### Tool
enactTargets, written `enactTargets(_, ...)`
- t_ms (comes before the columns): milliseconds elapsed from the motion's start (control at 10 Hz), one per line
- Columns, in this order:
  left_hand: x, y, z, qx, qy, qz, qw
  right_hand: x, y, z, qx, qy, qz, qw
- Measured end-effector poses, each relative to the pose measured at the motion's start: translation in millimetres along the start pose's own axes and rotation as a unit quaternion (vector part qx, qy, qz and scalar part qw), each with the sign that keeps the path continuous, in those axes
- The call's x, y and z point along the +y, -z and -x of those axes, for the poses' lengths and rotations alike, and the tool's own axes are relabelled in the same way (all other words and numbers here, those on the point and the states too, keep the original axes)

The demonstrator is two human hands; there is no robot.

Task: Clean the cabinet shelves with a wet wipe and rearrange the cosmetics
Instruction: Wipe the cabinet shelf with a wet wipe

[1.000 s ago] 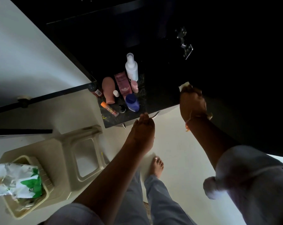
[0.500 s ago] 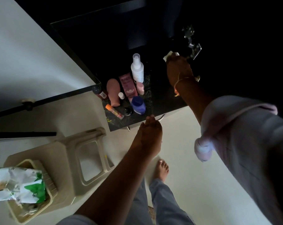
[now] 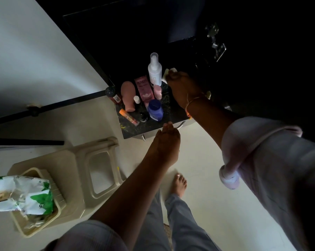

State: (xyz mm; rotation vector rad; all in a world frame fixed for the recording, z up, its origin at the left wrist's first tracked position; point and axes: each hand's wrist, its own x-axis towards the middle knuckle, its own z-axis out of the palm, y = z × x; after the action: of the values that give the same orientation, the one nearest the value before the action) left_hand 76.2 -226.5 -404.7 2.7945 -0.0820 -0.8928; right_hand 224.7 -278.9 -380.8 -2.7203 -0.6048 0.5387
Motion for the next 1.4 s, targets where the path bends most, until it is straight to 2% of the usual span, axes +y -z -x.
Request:
enactTargets(100,-1,0,1,0.004,-0.002,-0.001,1.0,18,-33,-32,0.056,0.033,0.042,0.997)
enactTargets(300,0,-1,0,0.008,-0.003,0.002,1.0,10,-33,-4,0.039,0.041,0.055,0.997)
enactTargets(400,-1,-5,0,0.016,-0.003,-0.004,1.0,10,-43,5,0.058,0.037,0.009,0.998)
enactTargets(500,-2,-14,3,0.037,-0.013,-0.01,0.999,12,-53,15,0.05,0.047,0.077,0.995)
enactTargets(700,-6,-31,21,0.094,-0.012,0.035,0.995,12,-59,37,0.028,0.064,0.143,0.987)
enactTargets(900,-6,-46,39,0.082,0.018,0.07,0.994,8,-57,56,0.025,0.047,0.082,0.995)
enactTargets(1100,-7,-47,53,0.073,0.072,0.147,0.984,3,-58,87,0.017,0.055,0.086,0.995)
enactTargets(1300,-4,-49,68,0.062,0.116,0.242,0.961,0,-64,116,-0.039,0.06,0.049,0.996)
enactTargets(1400,-4,-50,78,0.064,0.175,0.332,0.925,-1,-68,137,-0.078,0.068,0.03,0.994)
